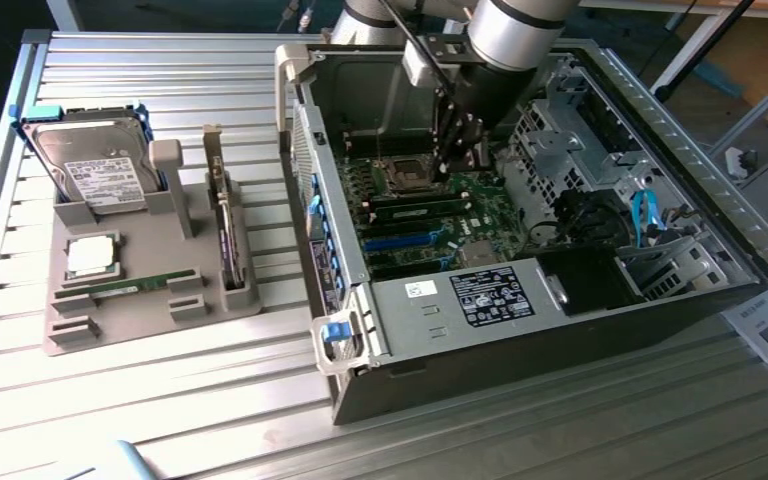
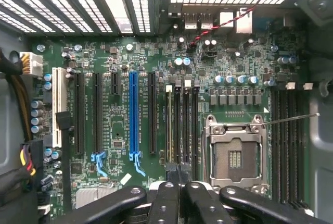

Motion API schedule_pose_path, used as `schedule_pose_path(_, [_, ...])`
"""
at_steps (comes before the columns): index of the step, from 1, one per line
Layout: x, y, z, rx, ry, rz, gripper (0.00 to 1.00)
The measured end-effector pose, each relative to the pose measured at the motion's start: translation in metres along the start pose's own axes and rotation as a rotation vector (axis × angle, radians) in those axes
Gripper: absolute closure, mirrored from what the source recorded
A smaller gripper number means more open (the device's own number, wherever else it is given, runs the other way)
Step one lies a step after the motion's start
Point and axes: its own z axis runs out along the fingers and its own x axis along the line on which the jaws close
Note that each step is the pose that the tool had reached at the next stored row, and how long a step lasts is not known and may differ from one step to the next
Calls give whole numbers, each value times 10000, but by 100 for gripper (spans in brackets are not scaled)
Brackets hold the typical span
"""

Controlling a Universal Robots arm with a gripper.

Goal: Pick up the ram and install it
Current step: 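Press down the ram until it locks into place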

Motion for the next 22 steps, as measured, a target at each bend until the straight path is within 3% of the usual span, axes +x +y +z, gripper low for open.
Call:
schedule_pose_path(11, [-11, 14, -263, 2, -1, 0, 90])
schedule_pose_path(22, [-11, 14, -270, 2, -1, 0, 90])
